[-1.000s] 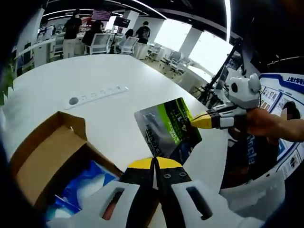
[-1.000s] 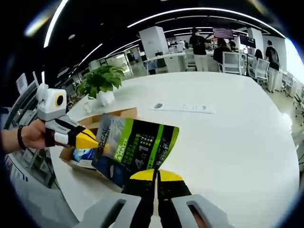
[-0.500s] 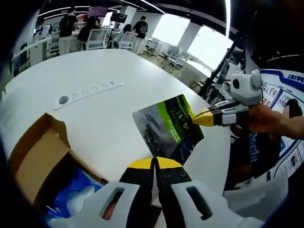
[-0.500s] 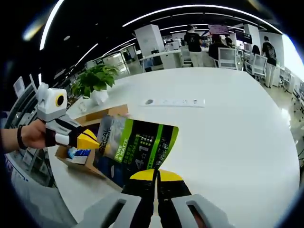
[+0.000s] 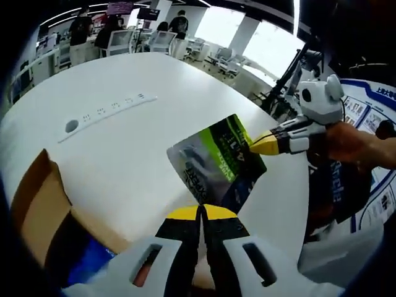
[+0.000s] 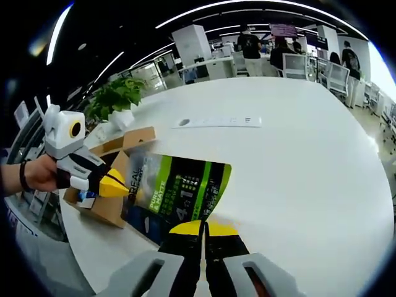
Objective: Operate the shoe box by opening the lid, removing the specified soft item, and placing it in the target area until the item is outside and the box remains undamaged.
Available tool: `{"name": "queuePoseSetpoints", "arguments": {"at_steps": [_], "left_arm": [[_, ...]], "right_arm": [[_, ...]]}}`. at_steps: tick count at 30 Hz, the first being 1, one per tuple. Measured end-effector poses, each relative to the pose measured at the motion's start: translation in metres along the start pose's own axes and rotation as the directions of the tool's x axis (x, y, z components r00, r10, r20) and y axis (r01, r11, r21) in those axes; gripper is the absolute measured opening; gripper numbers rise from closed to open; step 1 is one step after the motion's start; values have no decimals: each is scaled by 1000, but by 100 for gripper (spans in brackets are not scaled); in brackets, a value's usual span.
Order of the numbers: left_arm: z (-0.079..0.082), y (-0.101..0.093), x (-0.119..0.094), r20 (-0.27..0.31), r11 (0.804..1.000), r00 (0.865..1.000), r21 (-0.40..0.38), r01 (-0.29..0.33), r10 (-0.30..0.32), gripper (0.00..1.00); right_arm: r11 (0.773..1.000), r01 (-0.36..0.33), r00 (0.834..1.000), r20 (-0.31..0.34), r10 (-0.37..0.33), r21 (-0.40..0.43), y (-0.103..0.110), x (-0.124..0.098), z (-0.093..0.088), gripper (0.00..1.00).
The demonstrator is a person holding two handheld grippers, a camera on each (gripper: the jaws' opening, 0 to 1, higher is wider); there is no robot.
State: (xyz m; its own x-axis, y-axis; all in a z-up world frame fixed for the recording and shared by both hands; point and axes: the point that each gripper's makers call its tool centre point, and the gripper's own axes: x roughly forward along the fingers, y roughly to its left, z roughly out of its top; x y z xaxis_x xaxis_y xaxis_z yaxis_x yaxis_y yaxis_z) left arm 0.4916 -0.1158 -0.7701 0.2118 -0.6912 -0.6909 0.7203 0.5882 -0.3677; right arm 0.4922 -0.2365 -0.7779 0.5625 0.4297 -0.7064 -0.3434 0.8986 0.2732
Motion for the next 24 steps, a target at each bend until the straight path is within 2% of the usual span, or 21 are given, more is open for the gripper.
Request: {"name": "queuePoseSetpoints", "arguments": {"at_steps": [14,24], "left_arm": [[-2,7,25,-73,995,997,92,-30,37,0],[-17,19,39,-175,983,981,176,-52,83,0]], "right_arm": [[1000,1,999,-47,0,13,-21,19,-12,0],[1000,-6,997,-75,7,17,-23,33,-20,0]]}}
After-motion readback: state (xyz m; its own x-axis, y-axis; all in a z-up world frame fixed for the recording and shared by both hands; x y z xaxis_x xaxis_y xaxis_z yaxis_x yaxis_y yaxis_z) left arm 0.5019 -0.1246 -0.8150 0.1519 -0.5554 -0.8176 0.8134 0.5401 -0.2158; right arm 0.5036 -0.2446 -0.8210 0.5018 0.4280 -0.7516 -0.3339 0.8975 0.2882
